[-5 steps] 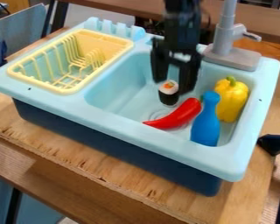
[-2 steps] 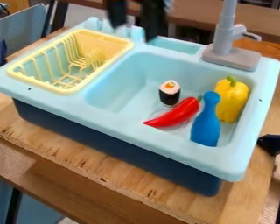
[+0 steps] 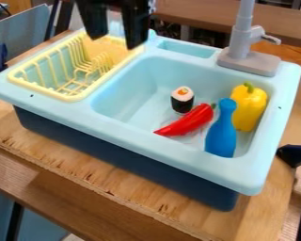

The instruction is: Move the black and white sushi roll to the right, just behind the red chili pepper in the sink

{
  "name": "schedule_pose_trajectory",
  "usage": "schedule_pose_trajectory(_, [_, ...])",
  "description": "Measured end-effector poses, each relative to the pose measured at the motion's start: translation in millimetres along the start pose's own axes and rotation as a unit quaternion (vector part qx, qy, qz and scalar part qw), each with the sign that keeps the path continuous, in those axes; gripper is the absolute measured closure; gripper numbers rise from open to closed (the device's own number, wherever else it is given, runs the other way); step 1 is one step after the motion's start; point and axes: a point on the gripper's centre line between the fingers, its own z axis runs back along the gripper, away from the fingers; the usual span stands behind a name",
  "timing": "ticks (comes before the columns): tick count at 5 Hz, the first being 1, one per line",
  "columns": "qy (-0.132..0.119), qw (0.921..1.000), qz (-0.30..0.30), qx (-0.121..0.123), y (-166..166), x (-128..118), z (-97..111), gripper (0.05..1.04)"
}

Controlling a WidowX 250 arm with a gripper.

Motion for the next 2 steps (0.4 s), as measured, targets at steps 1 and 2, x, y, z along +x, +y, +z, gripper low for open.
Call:
schedule_pose_trajectory(1, [0.001, 1.0000, 0.001, 0.000, 1.0, 0.1, -0.9, 0.083])
schedule_pose_trajectory(2, [0.001, 1.0000, -0.001, 0.000, 0.9, -0.3, -0.4, 0.083])
